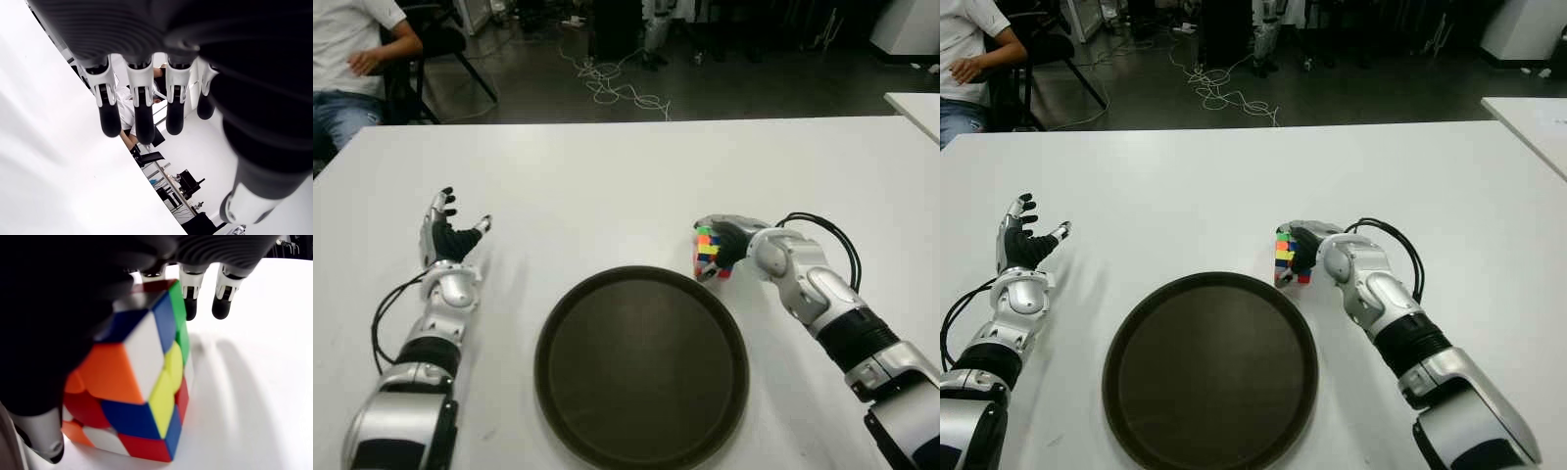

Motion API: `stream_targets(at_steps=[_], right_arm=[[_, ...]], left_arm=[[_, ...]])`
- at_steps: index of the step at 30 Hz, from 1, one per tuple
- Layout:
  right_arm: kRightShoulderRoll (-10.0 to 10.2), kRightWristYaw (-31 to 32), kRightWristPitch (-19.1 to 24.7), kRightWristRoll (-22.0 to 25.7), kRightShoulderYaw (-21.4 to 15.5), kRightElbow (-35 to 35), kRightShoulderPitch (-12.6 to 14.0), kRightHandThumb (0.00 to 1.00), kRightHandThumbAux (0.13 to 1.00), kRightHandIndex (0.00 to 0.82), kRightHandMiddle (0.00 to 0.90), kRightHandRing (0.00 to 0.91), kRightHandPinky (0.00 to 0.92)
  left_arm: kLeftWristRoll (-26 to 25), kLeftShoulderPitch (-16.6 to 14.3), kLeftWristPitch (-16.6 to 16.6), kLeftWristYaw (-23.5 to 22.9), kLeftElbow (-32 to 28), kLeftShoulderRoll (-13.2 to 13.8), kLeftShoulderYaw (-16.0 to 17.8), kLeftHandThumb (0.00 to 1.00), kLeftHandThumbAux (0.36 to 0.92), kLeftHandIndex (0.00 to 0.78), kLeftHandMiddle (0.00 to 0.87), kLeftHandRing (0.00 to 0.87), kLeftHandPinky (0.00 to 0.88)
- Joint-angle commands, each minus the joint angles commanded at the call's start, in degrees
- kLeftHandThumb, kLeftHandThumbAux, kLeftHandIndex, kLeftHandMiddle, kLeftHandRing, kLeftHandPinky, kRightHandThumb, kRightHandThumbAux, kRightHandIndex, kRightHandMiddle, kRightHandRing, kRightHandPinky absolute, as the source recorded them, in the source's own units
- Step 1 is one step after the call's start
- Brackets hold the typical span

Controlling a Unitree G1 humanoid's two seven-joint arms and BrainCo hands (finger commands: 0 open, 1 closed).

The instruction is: Pick up the Rubik's Cube and put it in the plate

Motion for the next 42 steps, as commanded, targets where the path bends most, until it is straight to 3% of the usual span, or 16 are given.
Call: stream_targets(at_steps=[13, 27, 36, 42], right_arm=[[-0.1, -1.8, -2.9, 0.2, 0.0, 2.8, -0.3, 0.0, 0.71, 0.04, 0.092, 0.049, 0.0], [0.8, -3.3, -3.2, 0.5, -0.2, 5.0, -0.7, 0.0, 0.695, 0.04, 0.095, 0.05, 0.0], [1.5, -4.9, -2.7, 0.8, -0.9, 5.6, -0.7, 0.0, 0.705, 0.103, 0.132, 0.078, 0.0], [2.1, -13.1, -6.5, 2.3, -3.3, 7.1, 0.6, 0.0, 0.725, 0.17, 0.154, 0.103, 0.03]], left_arm=[[-0.1, 0.1, -0.7, -0.2, -0.1, 0.0, 0.0, 0.3, 0.759, 0.123, 0.18, 0.185, 0.225], [-0.3, 0.2, -0.9, -0.6, -0.1, 0.1, 0.2, 0.284, 0.757, 0.122, 0.178, 0.183, 0.213], [-0.2, 0.0, -0.1, 0.0, 0.2, 0.1, 0.3, 0.276, 0.752, 0.112, 0.168, 0.173, 0.2], [-0.6, -0.1, 0.0, -0.2, 0.2, -0.1, 0.7, 0.29, 0.764, 0.109, 0.161, 0.167, 0.186]])
